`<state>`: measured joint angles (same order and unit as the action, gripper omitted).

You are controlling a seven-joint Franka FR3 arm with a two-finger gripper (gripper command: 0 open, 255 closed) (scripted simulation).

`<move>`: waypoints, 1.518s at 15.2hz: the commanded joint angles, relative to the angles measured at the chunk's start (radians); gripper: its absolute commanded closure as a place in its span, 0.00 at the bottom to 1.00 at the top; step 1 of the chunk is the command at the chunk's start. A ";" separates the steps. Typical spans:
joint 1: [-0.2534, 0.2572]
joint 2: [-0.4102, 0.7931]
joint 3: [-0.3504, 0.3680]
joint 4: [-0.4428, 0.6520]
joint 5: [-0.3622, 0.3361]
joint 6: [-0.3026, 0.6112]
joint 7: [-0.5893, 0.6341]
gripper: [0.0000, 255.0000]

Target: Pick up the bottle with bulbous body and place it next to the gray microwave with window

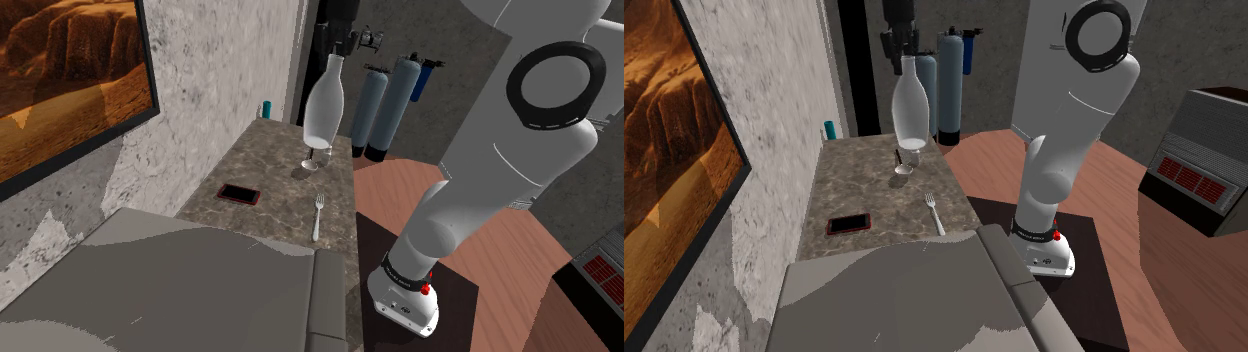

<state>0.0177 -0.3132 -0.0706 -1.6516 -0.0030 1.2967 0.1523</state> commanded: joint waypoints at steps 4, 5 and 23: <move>0.000 0.047 -0.003 0.124 0.003 -0.077 -0.003 1.00; 0.000 0.057 -0.003 0.149 0.003 -0.093 -0.003 1.00; -0.011 0.358 -0.023 0.825 0.032 -0.468 -0.018 1.00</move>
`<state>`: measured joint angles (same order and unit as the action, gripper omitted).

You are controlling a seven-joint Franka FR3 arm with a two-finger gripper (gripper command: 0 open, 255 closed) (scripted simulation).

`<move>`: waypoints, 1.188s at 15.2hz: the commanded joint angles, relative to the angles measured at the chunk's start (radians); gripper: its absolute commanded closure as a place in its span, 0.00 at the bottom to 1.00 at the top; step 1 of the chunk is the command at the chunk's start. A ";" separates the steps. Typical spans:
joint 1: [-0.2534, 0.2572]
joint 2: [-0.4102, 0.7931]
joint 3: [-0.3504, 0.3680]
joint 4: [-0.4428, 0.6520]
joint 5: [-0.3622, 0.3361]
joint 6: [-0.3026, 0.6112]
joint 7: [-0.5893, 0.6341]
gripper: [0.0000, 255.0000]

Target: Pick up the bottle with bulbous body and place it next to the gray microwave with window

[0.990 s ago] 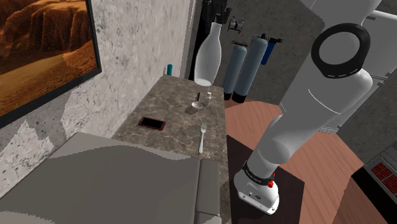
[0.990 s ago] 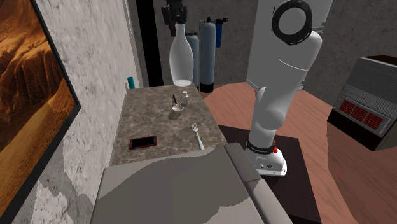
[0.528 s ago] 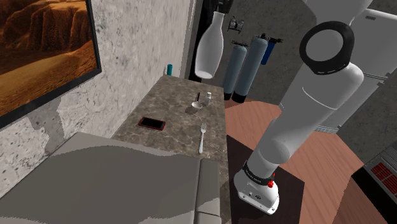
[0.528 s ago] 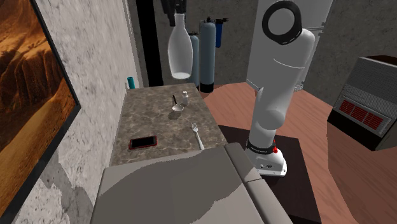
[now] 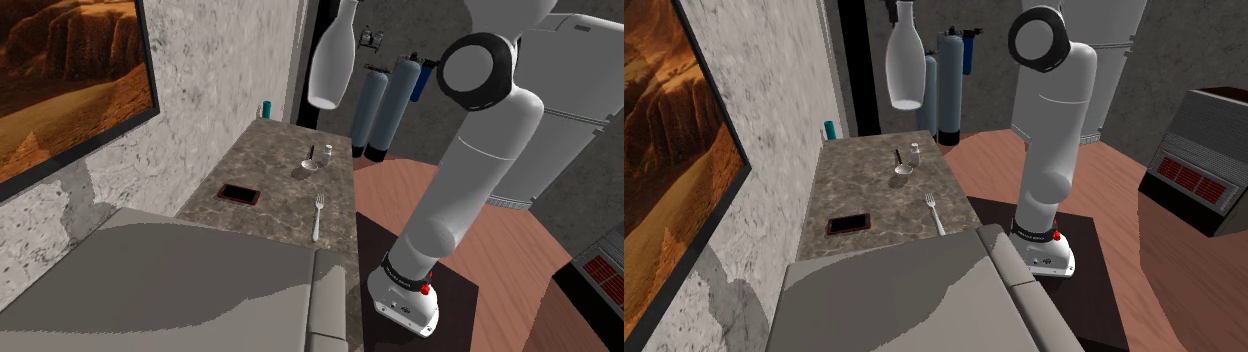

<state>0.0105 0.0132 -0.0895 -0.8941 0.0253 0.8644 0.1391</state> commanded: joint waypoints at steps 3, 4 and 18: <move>0.008 0.017 0.005 0.070 0.003 -0.053 0.017 1.00; 0.022 -0.034 0.018 0.002 -0.001 -0.035 0.040 1.00; 0.116 -0.430 0.218 -0.409 0.084 -0.007 0.376 1.00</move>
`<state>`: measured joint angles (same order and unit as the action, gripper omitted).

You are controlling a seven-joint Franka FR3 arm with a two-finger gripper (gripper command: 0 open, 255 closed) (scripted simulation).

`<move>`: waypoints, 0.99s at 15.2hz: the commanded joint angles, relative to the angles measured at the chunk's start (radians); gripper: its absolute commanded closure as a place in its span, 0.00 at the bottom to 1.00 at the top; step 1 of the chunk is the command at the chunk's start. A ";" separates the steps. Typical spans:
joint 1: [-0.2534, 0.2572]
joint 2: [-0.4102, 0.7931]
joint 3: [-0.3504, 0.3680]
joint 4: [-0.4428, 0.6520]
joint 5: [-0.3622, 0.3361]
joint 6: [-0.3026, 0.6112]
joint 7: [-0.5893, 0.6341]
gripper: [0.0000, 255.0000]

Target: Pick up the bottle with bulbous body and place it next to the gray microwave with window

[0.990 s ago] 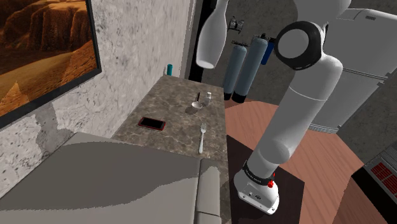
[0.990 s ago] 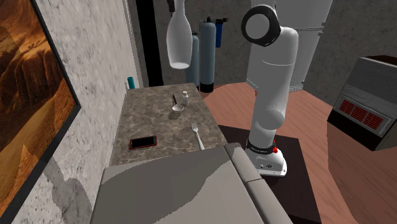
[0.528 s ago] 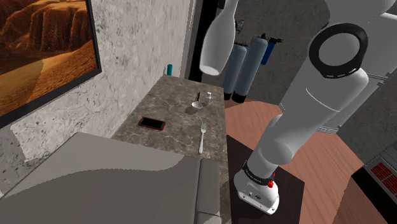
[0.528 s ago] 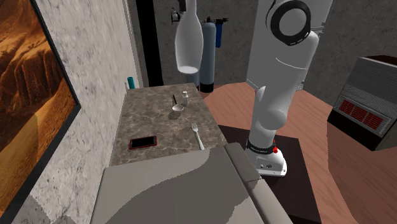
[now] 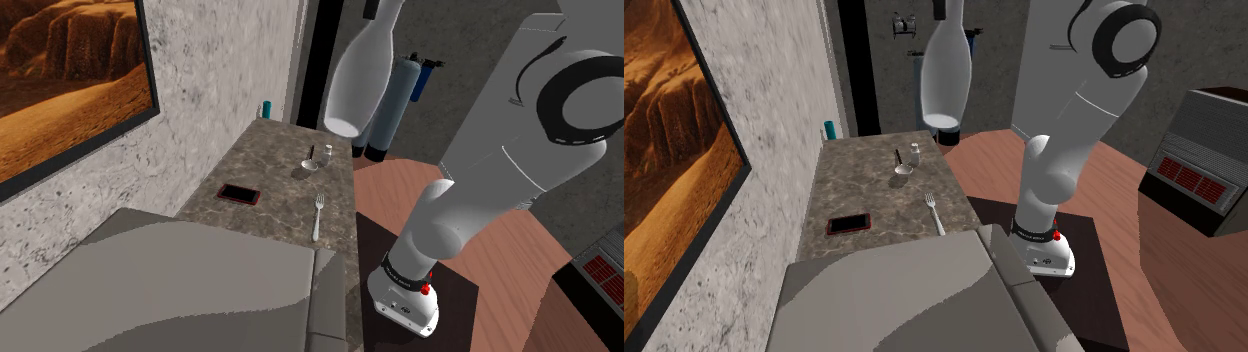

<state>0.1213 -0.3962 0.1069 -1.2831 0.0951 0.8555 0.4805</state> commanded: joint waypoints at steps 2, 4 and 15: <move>0.010 -0.055 0.054 -0.042 0.040 -0.006 0.085 1.00; 0.016 -0.084 0.087 -0.058 0.068 -0.014 0.136 1.00; 0.020 -0.180 0.289 -0.053 0.256 -0.056 0.444 1.00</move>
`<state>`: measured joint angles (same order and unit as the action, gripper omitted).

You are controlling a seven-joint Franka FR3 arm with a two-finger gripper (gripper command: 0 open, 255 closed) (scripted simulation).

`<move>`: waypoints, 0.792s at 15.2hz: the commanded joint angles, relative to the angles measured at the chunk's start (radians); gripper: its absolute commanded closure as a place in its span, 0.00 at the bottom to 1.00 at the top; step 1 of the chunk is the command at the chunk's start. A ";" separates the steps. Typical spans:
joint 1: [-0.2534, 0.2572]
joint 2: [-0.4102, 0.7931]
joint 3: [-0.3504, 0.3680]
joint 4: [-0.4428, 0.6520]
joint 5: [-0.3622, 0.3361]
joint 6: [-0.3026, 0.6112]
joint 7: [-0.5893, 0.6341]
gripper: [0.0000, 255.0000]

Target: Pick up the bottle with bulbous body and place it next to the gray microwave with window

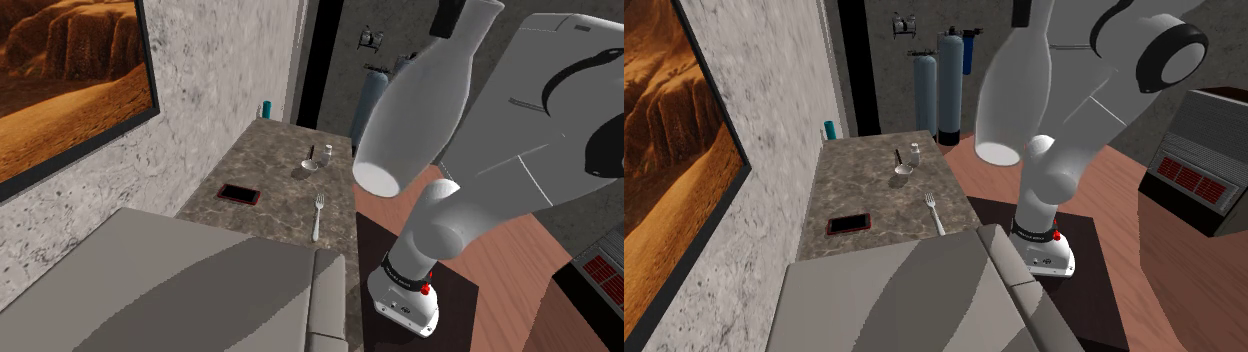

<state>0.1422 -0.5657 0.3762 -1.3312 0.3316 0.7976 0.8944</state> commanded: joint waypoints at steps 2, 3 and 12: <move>-0.004 -0.015 0.063 0.013 0.057 -0.003 0.092 1.00; -0.007 -0.016 0.085 0.023 0.076 -0.005 0.123 1.00; -0.024 -0.054 0.224 0.022 0.191 0.028 0.299 1.00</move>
<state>0.1150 -0.6046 0.6030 -1.2830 0.5194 0.8135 1.1982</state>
